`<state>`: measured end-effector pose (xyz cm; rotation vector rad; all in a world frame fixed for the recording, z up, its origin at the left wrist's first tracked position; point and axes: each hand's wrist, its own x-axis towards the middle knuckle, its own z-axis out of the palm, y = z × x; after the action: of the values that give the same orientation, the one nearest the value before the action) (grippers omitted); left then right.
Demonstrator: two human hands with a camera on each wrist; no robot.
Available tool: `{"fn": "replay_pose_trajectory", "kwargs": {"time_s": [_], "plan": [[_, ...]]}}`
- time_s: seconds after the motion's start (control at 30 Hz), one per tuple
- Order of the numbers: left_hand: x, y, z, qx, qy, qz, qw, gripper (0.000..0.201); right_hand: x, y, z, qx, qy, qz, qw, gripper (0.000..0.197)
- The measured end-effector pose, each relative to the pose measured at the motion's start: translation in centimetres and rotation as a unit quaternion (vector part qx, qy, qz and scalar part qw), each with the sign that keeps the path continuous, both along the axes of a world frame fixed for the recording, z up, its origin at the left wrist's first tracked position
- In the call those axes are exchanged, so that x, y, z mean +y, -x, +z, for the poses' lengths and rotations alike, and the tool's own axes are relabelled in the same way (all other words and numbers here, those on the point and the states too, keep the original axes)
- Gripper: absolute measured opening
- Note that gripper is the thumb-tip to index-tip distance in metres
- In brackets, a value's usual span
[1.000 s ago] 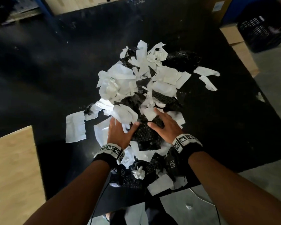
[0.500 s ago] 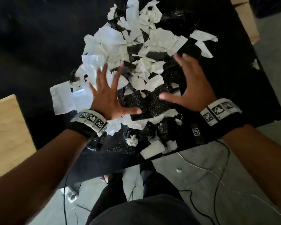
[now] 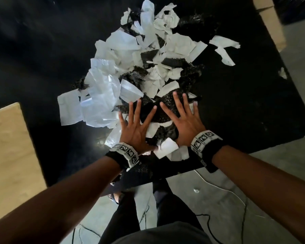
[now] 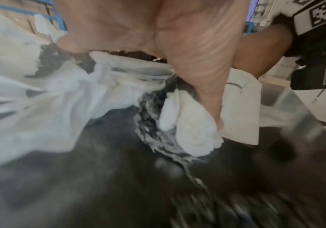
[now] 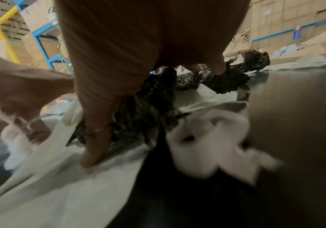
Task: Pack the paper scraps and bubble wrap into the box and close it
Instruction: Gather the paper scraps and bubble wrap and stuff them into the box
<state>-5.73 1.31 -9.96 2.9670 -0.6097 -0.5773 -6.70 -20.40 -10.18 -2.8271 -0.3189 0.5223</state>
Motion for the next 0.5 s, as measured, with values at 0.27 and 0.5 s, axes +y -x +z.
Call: {"fn": "replay_pose_trajectory", "kwargs": {"time_s": [0.27,0.5], "plan": [[1.1,-5.0,4.7,-0.118,0.127,0.06,0.983,0.118,-2.1,-4.8,4.5,0.044,0.005,0.047,0.998,0.15],[4.3,-12.5,3.2,0.01,0.086,0.171,0.981,0.135,-0.9,-2.7,4.6,0.017,0.049,0.086,0.995,0.164]]}}
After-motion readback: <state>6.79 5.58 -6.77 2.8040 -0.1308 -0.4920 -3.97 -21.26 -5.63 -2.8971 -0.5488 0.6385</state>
